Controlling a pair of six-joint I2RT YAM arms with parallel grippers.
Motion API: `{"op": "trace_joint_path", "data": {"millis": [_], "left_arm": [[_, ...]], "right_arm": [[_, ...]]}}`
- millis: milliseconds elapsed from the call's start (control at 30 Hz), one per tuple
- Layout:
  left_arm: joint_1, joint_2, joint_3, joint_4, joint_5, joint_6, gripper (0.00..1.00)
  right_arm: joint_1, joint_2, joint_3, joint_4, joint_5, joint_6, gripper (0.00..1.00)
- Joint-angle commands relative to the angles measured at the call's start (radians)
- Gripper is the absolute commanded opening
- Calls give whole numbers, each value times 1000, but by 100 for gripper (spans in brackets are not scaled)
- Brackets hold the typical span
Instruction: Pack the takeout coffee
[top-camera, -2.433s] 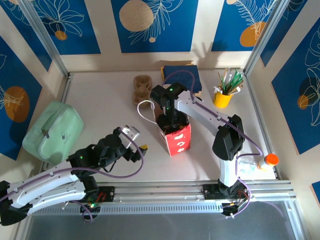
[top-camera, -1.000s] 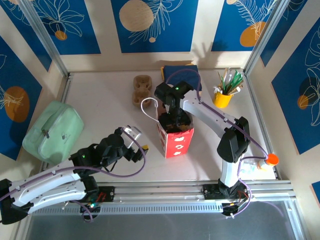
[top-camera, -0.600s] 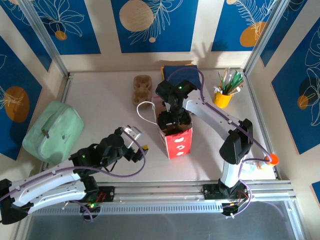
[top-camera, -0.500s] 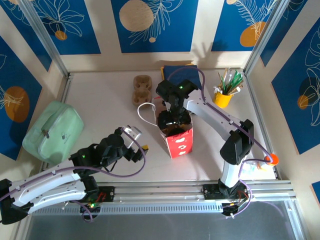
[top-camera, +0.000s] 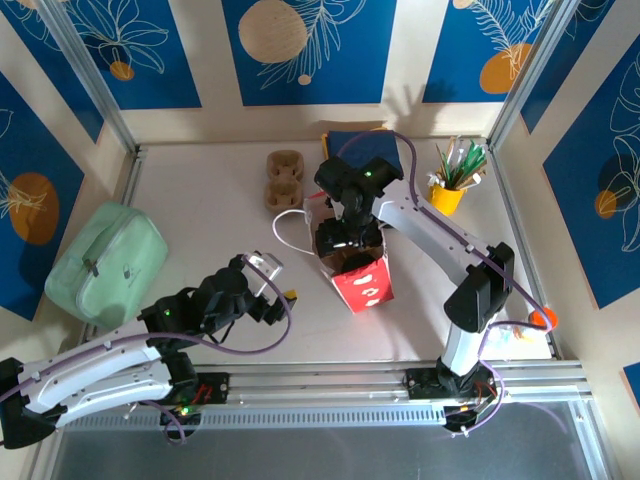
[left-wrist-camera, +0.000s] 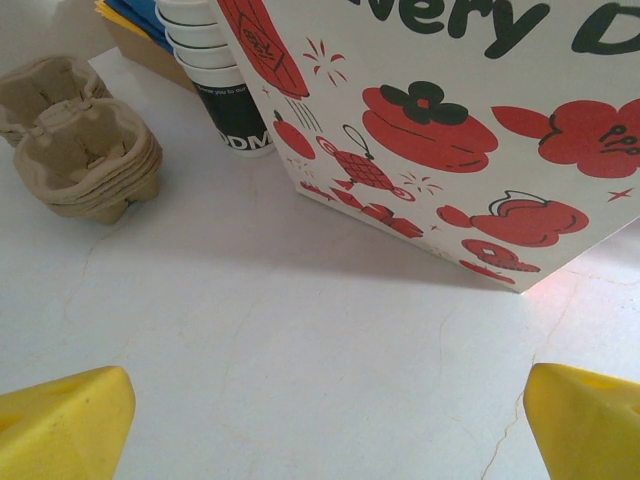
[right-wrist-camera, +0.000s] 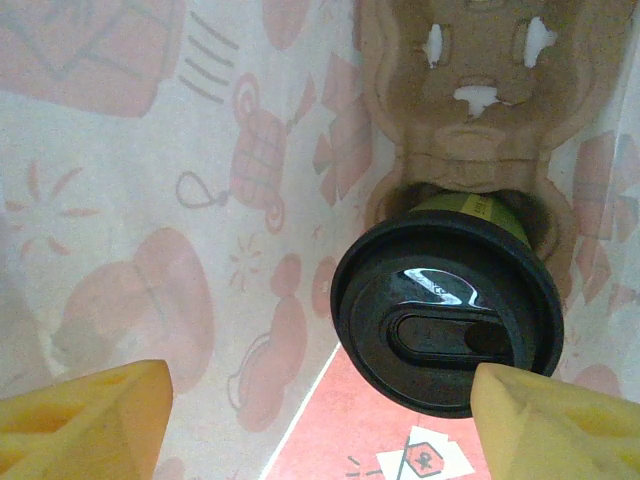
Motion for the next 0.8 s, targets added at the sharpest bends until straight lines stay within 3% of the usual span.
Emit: {"op": "trace_joint_path", "data": {"millis": [0, 267, 467, 767], "left_arm": [[-6, -3, 30, -8, 12, -14, 100], [-6, -13, 90, -17, 42, -45, 100], [-5, 5, 174, -46, 135, -110, 97], [-5, 81, 217, -13, 223, -110, 92]], "right_arm": [[-6, -31, 9, 0, -21, 10, 79], [-6, -31, 1, 6, -24, 10, 79], [-9, -31, -11, 16, -22, 9, 79], [-4, -11, -23, -3, 37, 14, 70]]}}
